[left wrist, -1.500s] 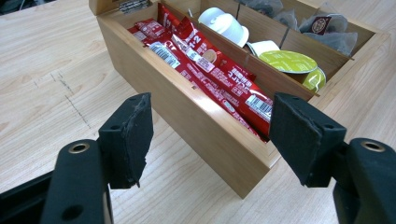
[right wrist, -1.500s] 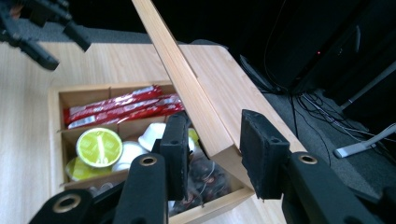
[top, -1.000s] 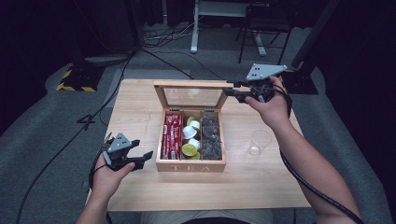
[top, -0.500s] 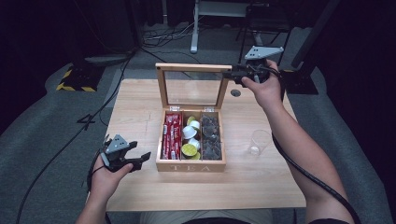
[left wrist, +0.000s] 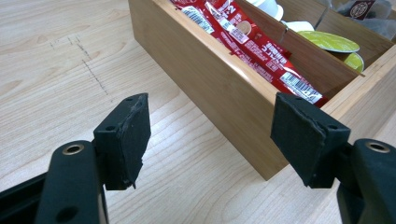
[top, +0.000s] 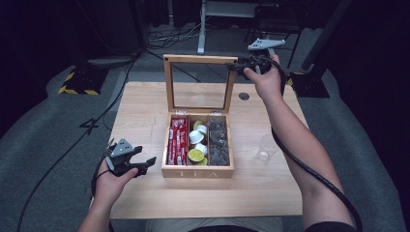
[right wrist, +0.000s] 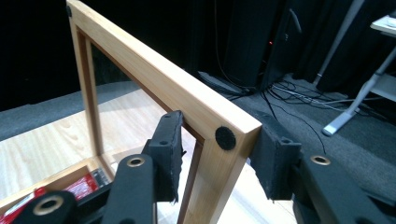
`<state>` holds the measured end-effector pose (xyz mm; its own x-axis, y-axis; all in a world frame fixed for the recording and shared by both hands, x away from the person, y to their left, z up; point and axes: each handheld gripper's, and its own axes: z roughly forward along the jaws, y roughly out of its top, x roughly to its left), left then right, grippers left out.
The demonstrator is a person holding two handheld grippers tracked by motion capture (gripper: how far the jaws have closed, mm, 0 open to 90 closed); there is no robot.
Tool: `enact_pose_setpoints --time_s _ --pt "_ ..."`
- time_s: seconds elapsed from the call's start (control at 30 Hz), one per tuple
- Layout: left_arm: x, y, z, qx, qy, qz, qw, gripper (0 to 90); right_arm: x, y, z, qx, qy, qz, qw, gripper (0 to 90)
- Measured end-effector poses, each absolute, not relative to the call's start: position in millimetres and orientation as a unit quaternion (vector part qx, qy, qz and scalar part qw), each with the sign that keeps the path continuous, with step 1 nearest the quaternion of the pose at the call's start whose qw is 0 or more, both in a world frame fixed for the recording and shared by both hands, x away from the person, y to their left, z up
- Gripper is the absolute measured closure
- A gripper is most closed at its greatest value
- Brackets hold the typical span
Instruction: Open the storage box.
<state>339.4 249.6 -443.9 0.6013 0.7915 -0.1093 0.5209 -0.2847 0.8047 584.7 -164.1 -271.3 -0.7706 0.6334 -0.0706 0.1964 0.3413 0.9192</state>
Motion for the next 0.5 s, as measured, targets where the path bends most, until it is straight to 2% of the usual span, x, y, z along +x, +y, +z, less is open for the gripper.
enact_pose_setpoints --time_s 0.5 --pt "340 248 -448 0.787 0.422 0.148 0.424 29.0 615 -155 -285 0.309 0.773 0.511 0.215 49.8"
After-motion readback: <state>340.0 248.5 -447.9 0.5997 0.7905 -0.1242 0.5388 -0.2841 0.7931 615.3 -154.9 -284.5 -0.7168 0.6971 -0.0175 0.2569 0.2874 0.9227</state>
